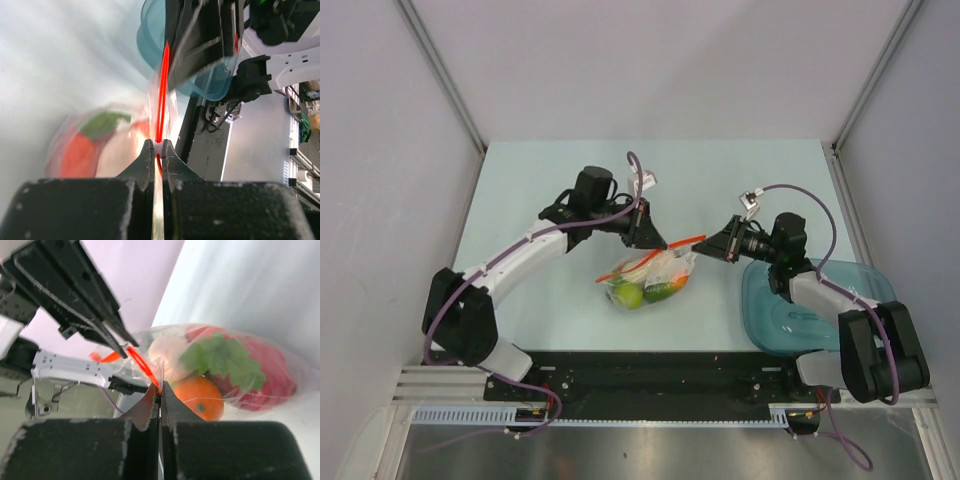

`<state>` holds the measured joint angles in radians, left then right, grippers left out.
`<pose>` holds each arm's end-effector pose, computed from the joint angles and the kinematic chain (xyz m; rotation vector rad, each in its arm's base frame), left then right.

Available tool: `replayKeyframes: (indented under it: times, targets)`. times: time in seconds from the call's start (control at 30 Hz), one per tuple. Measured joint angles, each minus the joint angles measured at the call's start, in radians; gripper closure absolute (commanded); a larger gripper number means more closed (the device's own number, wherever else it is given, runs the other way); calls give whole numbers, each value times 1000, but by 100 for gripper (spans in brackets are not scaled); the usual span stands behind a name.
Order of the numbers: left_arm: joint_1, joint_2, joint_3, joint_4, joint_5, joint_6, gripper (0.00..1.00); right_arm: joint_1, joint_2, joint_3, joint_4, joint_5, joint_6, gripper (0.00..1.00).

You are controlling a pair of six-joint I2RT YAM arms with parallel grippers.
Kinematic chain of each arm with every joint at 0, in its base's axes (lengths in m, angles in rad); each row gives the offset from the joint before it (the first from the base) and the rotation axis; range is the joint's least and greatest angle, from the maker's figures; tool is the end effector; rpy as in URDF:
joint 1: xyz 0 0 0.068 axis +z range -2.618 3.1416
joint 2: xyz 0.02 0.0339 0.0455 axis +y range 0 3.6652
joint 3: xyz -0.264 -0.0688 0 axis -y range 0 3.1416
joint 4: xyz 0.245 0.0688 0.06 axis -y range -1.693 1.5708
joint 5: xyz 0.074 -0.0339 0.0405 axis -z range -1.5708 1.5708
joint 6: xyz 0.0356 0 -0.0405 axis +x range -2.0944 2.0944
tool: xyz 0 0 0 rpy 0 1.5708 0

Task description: Open the zip-top bag and remove the fake food

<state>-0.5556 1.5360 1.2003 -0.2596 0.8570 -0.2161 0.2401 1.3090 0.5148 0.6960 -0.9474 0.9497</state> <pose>0.2768 -0.2035 0.2987 0.8890 2.0595 -1.3579 0.2462 0.0900 0.2265 -0.1541 1.9185 1.6277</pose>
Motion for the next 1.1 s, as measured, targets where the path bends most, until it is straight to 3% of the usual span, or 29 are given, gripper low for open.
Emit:
replayKeyframes:
  times: [0.23,0.57,1.07,1.1]
  targets:
    - [37,-163,-133,-23,-42,0,100,-40,-5,111,-227,28,-134,100]
    - [100,-425,-309,-92,-89,-3,100,-15,146,341,-414,112,-252,100]
    - [50,-533,-409,-32,-91,-155,100,40,352,625,-576,181,-298,100]
    - [43,-534,-410,-19,-92,-162,100,41,364,650,-604,180,-306,96]
